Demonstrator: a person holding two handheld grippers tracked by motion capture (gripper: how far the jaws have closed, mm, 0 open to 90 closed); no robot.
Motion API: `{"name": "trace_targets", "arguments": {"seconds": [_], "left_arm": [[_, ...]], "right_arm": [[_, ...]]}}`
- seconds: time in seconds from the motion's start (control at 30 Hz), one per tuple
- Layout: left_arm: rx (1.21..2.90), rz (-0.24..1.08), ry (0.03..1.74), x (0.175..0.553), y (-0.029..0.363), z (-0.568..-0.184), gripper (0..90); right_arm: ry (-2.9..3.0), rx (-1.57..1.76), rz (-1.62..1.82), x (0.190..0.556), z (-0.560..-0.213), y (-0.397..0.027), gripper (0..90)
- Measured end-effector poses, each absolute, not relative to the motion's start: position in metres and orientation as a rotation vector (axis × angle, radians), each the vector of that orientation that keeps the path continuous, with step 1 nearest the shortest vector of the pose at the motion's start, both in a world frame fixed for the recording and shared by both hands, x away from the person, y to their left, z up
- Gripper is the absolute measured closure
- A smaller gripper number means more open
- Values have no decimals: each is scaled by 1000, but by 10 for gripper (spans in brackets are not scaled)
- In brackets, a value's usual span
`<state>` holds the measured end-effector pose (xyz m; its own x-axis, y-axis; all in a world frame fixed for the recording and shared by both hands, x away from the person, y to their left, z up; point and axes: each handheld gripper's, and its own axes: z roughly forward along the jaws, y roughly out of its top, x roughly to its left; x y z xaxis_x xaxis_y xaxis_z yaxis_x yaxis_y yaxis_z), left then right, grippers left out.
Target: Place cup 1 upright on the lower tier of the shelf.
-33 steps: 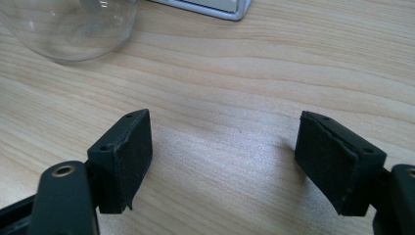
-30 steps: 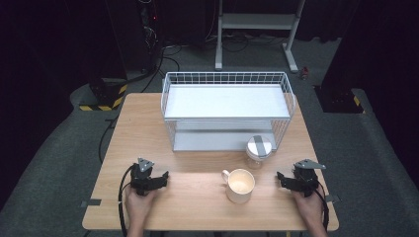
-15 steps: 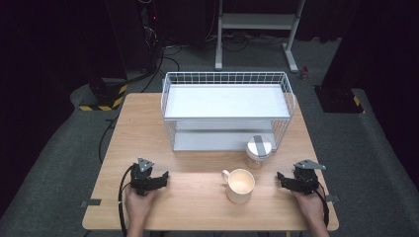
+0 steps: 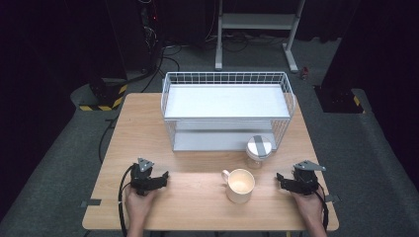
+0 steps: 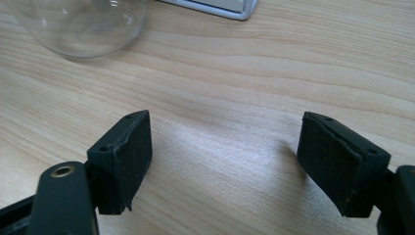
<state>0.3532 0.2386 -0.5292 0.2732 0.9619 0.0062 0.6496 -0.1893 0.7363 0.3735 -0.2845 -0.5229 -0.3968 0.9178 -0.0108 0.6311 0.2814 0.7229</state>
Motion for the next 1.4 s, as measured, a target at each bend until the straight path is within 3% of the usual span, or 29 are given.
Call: {"name": "trace_targets", "arguments": {"seconds": [1.4], "left_arm": [[1922,644,1449,353,239,-529,157]], "right_arm": [[2151,1235,1110,350,-515,-263,202]]}}
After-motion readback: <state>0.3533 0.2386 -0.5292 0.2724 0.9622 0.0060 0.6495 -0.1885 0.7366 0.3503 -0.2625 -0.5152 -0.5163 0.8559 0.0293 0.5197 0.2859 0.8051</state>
